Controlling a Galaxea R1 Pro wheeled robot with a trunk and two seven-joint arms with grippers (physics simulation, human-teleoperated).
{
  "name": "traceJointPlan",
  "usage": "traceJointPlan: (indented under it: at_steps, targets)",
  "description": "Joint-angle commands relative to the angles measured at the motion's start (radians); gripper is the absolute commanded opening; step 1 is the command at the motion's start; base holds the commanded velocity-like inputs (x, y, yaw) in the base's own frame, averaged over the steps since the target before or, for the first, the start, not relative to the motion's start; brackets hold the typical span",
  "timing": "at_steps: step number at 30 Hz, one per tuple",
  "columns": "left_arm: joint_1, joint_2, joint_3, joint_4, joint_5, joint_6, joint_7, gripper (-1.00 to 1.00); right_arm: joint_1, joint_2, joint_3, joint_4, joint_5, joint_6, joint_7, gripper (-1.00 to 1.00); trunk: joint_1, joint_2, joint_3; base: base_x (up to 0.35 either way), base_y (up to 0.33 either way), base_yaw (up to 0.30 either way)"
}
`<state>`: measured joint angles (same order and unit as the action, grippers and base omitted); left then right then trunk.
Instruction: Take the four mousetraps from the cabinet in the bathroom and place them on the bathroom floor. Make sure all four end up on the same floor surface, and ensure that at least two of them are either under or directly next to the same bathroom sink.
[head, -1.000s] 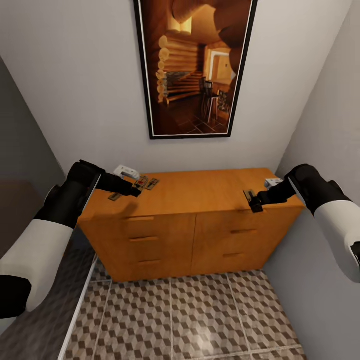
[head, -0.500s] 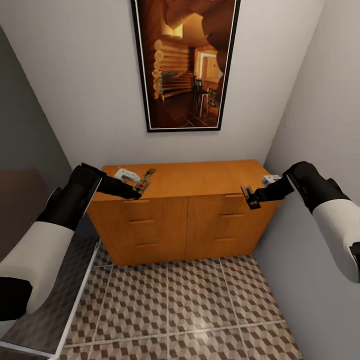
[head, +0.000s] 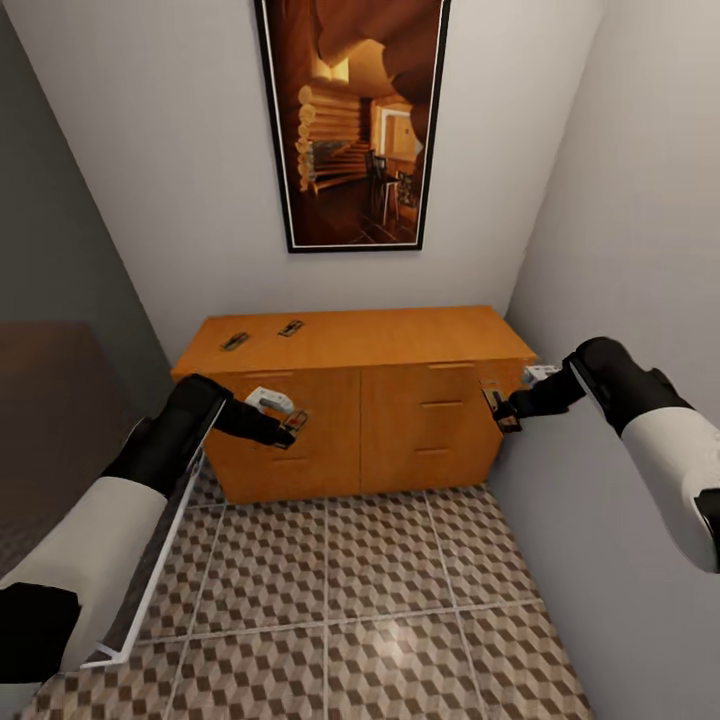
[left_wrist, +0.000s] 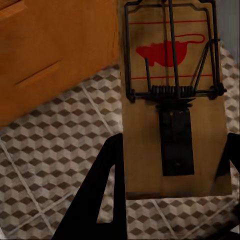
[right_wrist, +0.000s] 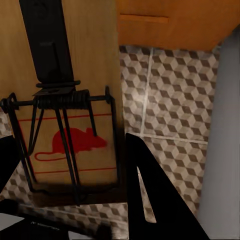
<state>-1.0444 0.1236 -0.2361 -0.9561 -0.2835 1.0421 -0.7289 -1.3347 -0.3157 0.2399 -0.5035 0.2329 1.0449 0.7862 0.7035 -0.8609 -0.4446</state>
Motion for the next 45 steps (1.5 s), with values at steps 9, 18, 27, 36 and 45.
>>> traceJointPlan:
  at_steps: [9,18,27,36,45]
  targets:
    - [0.097,-0.068,0.0,0.242,-0.01,-0.013,0.027,-1.0,0.272,0.005,0.004,0.02,0.004,-0.092,0.0,-1.0,-0.001,-0.001,-0.001,-0.336,-0.123,0.0]
    - [0.157,-0.132,0.075,0.524,0.145,-0.196,0.264,-1.0,0.439,0.006,0.0,0.244,-0.004,-0.333,-0.002,-1.0,-0.001,-0.001,-0.001,-0.155,-0.05,0.0]
    - [0.168,-0.15,0.117,0.907,0.517,-0.676,0.617,-1.0,0.448,0.007,-0.001,0.475,-0.07,-0.548,-0.003,-1.0,-0.001,-0.001,-0.001,-0.007,-0.002,0.0]
    - [0.205,-0.166,0.119,0.952,0.561,-0.735,0.659,-1.0,0.458,0.027,-0.002,0.515,-0.077,-0.64,-0.059,-1.0,-0.001,-0.001,-0.001,0.0,0.0,0.0]
    - [0.296,-0.167,0.118,0.953,0.566,-0.749,0.661,-1.0,0.657,0.065,-0.023,0.523,-0.238,-0.805,-0.433,-1.0,-0.001,-0.001,-0.001,0.0,0.0,0.0]
